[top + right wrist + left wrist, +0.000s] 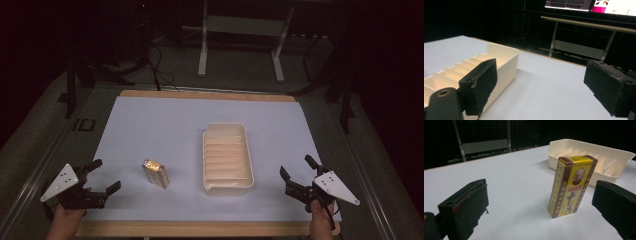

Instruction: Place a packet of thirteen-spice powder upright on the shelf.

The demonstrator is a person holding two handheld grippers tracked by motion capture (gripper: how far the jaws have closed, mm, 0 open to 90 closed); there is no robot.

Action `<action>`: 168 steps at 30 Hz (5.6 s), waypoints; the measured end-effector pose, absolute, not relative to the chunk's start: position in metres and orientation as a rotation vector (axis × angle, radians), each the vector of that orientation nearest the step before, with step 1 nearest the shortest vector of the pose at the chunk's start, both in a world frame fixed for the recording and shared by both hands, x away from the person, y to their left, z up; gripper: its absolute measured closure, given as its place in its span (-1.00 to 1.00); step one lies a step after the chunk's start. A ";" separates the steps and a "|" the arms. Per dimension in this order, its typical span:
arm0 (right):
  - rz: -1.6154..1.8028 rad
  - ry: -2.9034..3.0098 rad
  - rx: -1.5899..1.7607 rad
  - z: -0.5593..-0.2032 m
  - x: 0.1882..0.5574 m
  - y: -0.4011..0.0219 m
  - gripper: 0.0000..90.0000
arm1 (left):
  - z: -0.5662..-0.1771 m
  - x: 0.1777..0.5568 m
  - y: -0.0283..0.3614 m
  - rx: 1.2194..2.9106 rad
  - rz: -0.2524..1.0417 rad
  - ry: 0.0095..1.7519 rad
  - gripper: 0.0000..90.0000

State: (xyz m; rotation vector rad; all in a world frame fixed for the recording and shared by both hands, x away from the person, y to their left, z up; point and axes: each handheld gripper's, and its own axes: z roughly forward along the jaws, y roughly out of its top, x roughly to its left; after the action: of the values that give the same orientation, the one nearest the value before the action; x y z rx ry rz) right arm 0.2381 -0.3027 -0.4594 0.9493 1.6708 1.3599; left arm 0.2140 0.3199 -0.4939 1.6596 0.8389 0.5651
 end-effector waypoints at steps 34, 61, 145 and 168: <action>1.375 1.799 0.868 -0.456 0.241 -0.294 -0.74 | -0.446 0.247 0.278 2.294 0.150 0.551 -0.98; 1.371 1.811 0.821 -0.455 0.240 -0.292 -0.74 | -0.460 0.275 0.266 2.908 -0.198 0.673 -0.98; 1.391 1.896 0.777 -0.461 0.241 -0.290 -0.74 | -0.414 0.337 0.149 3.120 0.044 -0.168 0.49; 1.393 1.892 0.761 -0.458 0.239 -0.290 -0.74 | -0.394 0.359 0.155 3.078 -0.202 0.330 0.51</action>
State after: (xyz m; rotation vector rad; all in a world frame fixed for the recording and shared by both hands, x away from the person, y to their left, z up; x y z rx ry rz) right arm 0.2391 -0.2904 -0.4585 0.7609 1.8923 1.3926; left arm 0.3594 0.1546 -0.3944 3.0776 0.3298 -0.2015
